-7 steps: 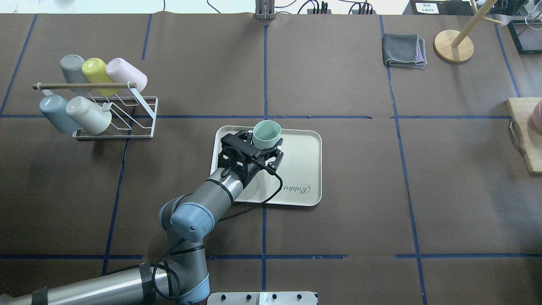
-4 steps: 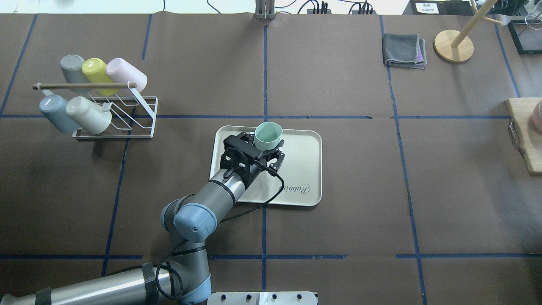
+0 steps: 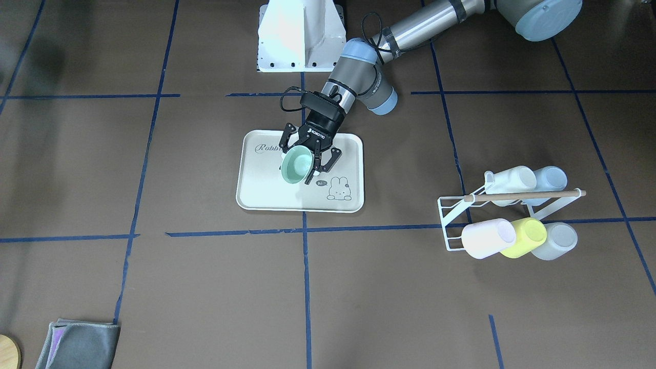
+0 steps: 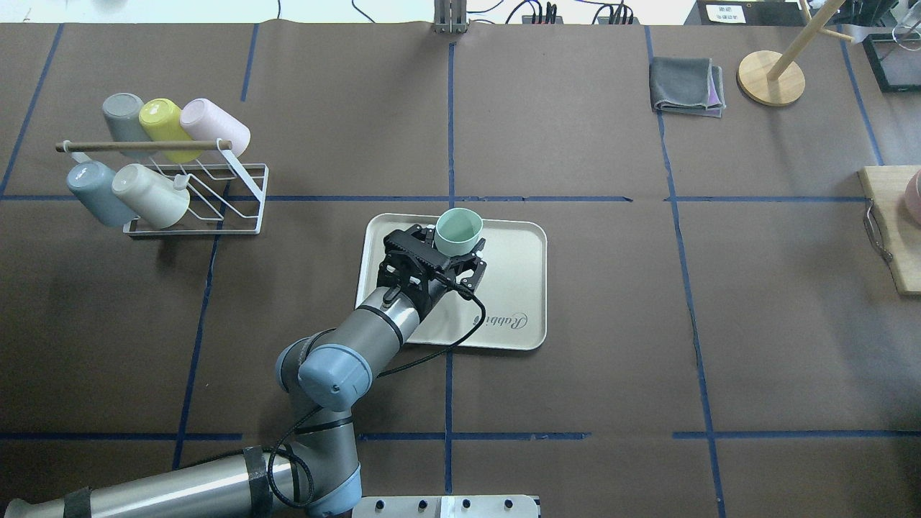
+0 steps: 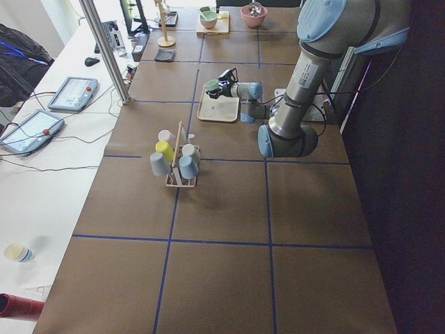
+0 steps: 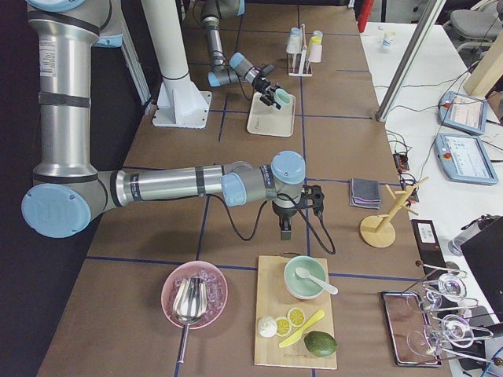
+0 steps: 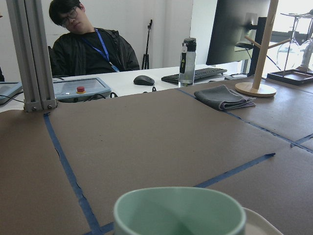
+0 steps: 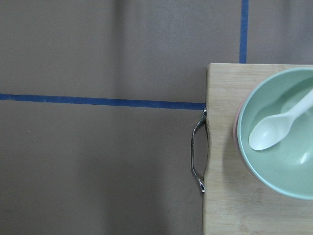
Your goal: Pick up and place green cup on tray
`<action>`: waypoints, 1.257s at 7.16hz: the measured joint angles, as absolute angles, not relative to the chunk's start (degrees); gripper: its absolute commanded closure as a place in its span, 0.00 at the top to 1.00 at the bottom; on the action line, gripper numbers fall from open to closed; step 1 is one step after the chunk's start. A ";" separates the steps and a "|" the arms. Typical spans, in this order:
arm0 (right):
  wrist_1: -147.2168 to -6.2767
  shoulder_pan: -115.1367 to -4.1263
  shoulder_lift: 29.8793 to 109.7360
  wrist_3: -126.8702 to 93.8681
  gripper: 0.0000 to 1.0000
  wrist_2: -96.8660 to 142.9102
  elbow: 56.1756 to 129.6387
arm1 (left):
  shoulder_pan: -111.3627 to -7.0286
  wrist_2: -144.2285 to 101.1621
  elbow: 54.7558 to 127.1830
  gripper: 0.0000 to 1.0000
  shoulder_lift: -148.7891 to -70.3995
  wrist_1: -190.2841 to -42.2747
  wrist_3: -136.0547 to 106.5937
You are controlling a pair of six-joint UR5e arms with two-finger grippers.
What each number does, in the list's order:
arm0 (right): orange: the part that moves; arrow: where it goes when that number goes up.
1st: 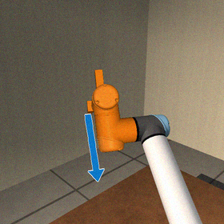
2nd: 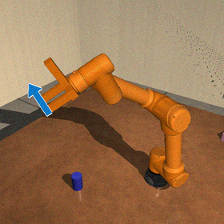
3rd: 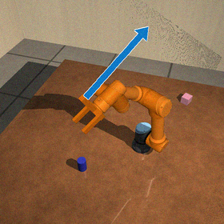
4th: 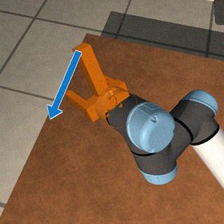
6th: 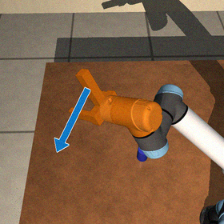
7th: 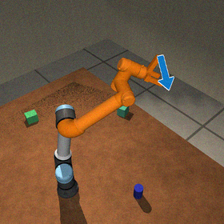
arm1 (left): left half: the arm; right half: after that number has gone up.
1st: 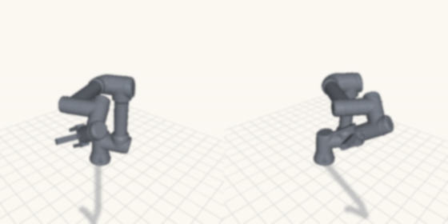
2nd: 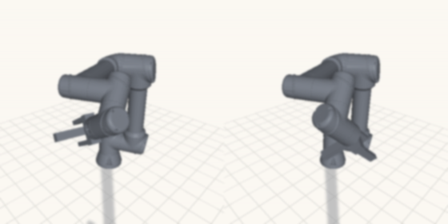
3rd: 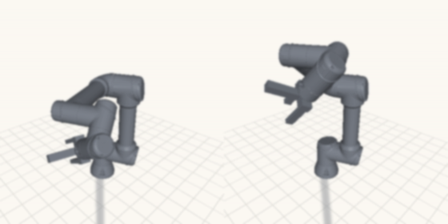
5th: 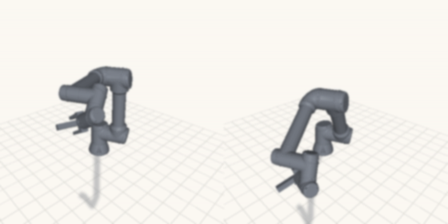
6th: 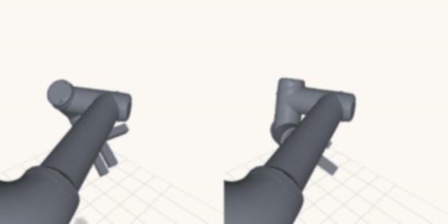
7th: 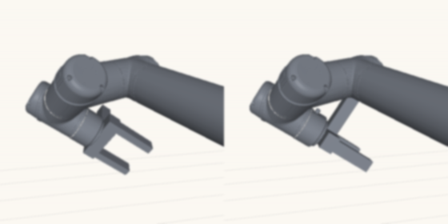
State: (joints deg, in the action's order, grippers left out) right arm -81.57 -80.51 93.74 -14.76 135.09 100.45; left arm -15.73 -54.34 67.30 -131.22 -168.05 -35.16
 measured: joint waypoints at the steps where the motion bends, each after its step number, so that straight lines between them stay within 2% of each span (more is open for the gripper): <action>1: -81.56 -80.51 93.75 -14.77 1.00 135.09 100.45 | -15.73 -54.36 67.27 0.83 -131.08 -167.86 -35.11; 4: -81.56 -80.51 93.84 -14.77 1.00 135.09 100.41 | -15.73 -54.38 67.34 0.99 -130.44 -167.48 -34.52; 7: -81.56 -80.51 93.83 -14.77 1.00 135.09 100.37 | -15.66 -54.50 67.95 0.99 -130.51 -167.43 -31.50; 9: -81.56 -80.51 93.79 -14.77 1.00 135.09 100.37 | -15.75 -55.53 71.15 0.99 -130.35 -166.26 -31.23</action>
State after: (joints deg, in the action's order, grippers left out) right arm -81.56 -80.51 93.79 -14.77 135.09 100.37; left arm -15.75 -55.53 71.15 -130.35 -166.26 -31.23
